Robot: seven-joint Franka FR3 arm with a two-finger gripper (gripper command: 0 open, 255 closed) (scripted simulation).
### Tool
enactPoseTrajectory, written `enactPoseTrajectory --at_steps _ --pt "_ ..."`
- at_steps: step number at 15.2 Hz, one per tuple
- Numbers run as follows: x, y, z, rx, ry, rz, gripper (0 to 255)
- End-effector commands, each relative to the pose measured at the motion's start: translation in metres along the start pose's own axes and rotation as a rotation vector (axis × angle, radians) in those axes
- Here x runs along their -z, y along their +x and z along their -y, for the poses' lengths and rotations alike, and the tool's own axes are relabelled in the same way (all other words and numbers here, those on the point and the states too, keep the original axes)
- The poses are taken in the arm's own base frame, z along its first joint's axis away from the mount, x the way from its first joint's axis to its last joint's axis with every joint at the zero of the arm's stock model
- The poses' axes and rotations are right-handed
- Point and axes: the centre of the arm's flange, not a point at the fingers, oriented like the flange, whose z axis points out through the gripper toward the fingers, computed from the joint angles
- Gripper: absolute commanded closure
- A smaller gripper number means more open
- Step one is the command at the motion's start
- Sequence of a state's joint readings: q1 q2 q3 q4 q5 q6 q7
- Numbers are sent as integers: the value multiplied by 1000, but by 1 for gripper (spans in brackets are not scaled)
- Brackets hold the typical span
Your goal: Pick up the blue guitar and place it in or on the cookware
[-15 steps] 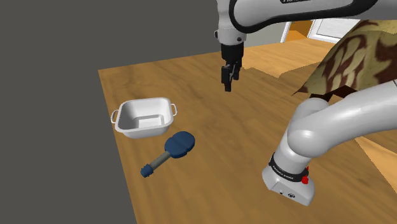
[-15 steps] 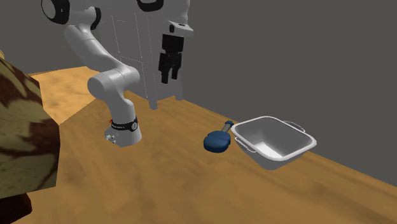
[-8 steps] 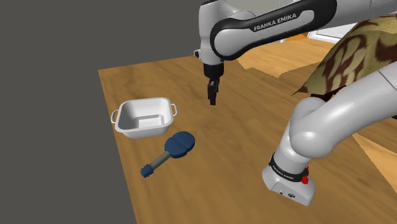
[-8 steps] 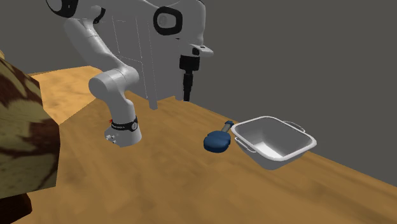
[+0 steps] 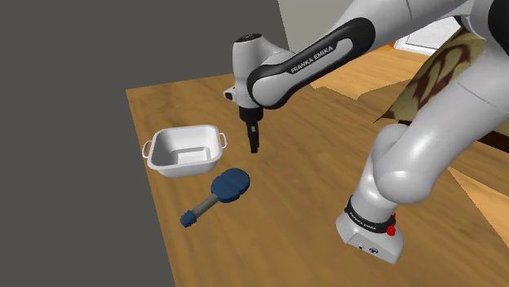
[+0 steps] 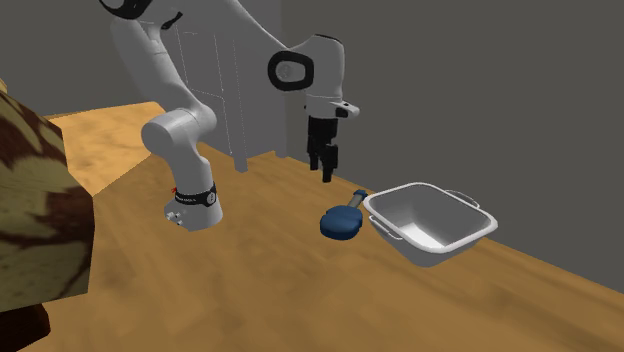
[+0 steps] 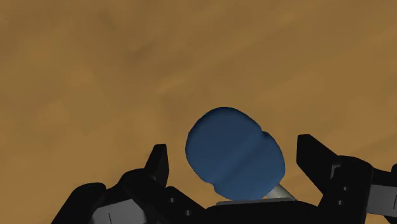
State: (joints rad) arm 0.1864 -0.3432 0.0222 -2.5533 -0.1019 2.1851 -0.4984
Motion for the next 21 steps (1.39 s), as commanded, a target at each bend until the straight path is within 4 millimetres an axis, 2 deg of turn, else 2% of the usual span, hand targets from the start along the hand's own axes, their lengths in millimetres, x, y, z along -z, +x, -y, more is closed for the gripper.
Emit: enactPoseTrajectory --at_steps 1,8,16,21 --pt "-16 20 6 85 -3 -17 0" --pt "-72 79 34 370 -10 -68 0" --pt "-134 138 84 696 -18 -125 0" --pt "-157 142 87 709 -19 -128 0"
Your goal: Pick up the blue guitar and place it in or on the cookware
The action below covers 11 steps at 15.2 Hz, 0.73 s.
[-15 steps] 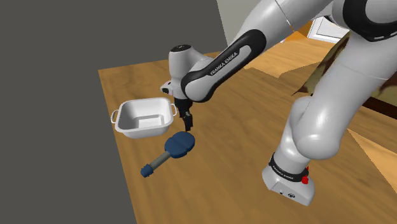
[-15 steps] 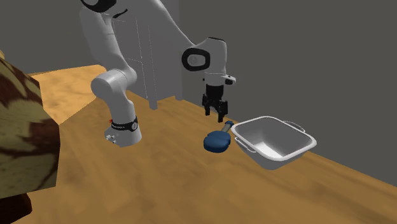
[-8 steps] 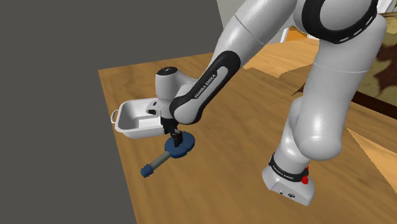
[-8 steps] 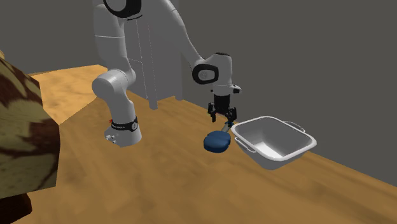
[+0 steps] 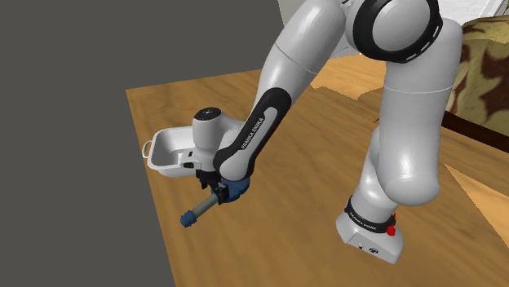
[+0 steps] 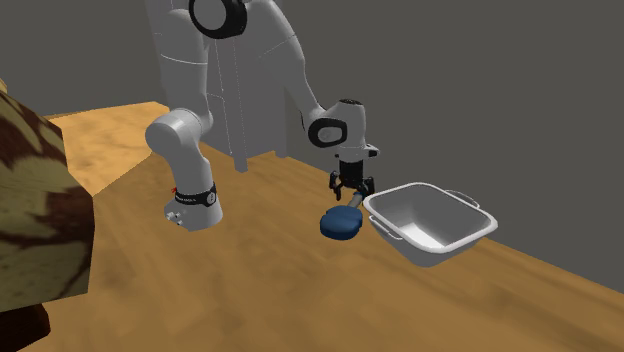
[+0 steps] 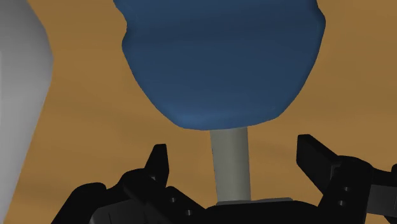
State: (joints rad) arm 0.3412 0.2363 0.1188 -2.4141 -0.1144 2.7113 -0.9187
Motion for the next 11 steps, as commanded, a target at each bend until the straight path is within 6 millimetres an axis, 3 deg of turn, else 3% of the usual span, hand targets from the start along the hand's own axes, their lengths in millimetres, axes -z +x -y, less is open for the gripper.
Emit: enactPoseTrajectory --at_steps 1,3,11 --pt "-11 0 1 2 0 -1 0" --pt "-25 0 1 2 0 -1 0" --pt "-25 0 1 2 0 -1 0"
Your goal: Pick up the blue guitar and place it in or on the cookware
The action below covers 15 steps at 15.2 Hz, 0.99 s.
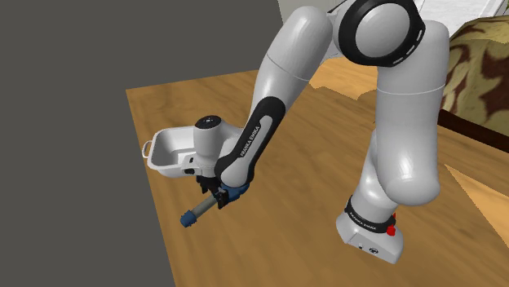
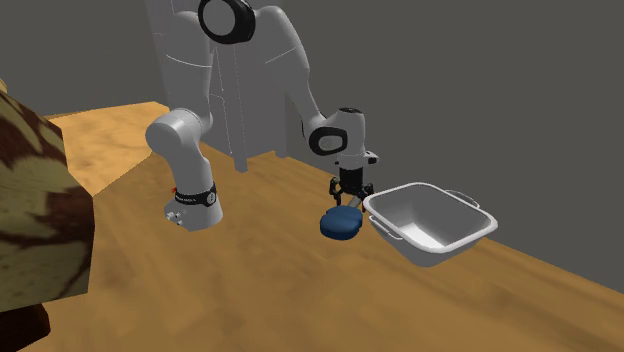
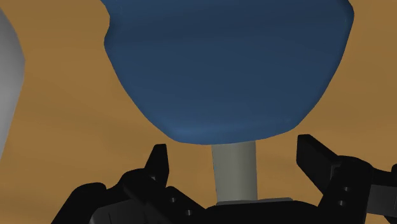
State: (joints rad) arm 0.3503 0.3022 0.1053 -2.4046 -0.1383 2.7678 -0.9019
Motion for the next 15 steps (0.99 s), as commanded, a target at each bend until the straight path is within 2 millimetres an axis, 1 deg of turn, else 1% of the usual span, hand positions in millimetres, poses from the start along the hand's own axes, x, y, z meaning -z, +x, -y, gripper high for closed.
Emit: enactPoseTrajectory --at_steps 1,10,15 --pt "0 0 0 0 0 0 255" --pt "0 0 0 0 0 0 255" --pt "26 0 -2 0 0 0 255"
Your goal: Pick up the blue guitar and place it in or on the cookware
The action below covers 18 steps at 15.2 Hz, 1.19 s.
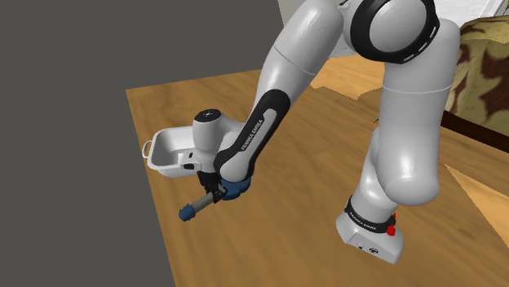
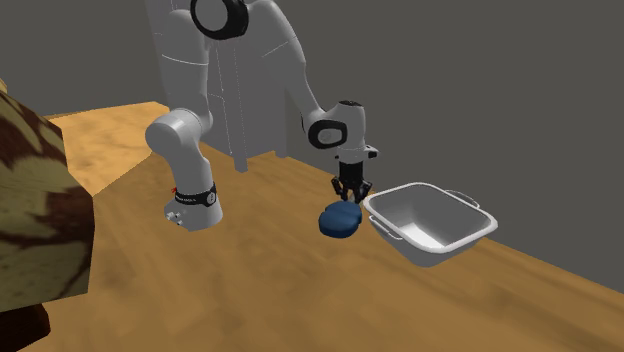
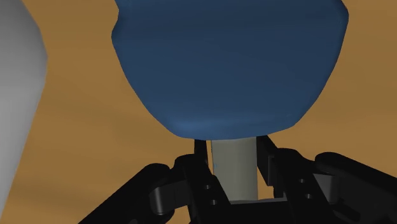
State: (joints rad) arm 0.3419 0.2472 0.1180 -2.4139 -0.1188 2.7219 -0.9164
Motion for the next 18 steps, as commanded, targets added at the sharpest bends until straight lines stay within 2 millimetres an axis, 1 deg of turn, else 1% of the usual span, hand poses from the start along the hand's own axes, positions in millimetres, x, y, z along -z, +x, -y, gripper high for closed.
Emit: enactPoseTrajectory --at_steps 1,18 --pt "11 1 -2 0 -1 0 255" --pt "101 2 -8 0 -1 0 255"
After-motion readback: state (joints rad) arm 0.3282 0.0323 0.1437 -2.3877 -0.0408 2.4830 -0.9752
